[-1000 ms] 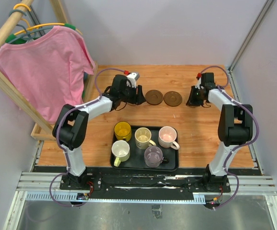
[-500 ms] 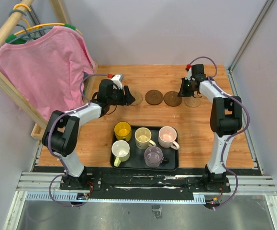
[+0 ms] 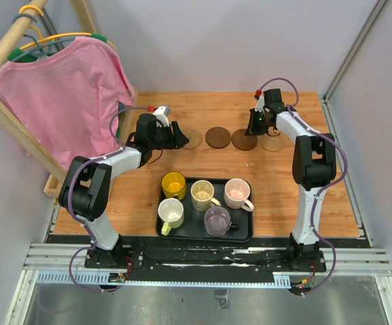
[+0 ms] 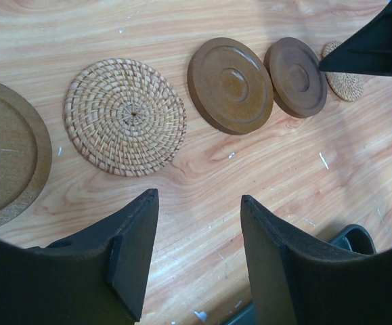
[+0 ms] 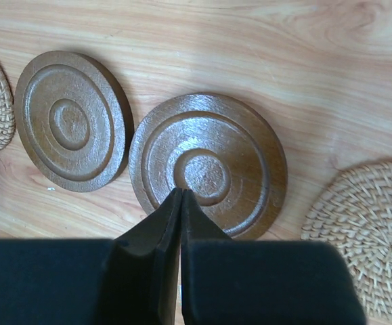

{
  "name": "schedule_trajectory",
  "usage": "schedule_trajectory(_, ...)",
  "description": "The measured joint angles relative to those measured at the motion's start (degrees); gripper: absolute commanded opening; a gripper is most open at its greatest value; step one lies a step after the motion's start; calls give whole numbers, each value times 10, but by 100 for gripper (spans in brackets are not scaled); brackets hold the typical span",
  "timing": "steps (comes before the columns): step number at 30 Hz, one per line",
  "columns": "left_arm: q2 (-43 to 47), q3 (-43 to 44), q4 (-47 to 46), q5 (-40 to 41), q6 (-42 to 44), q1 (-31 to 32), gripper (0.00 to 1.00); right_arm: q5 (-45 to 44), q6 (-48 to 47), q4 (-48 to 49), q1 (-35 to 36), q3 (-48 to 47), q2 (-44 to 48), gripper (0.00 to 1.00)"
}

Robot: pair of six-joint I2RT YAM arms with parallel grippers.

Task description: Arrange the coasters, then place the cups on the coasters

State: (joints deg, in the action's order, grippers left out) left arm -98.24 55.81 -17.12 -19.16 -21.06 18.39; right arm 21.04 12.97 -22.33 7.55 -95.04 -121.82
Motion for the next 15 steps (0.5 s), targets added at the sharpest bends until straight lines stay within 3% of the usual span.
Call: schedule_trajectory(15, 0, 0, -6, -3, 0, 0, 56, 2, -10, -22, 10, -19, -39, 4)
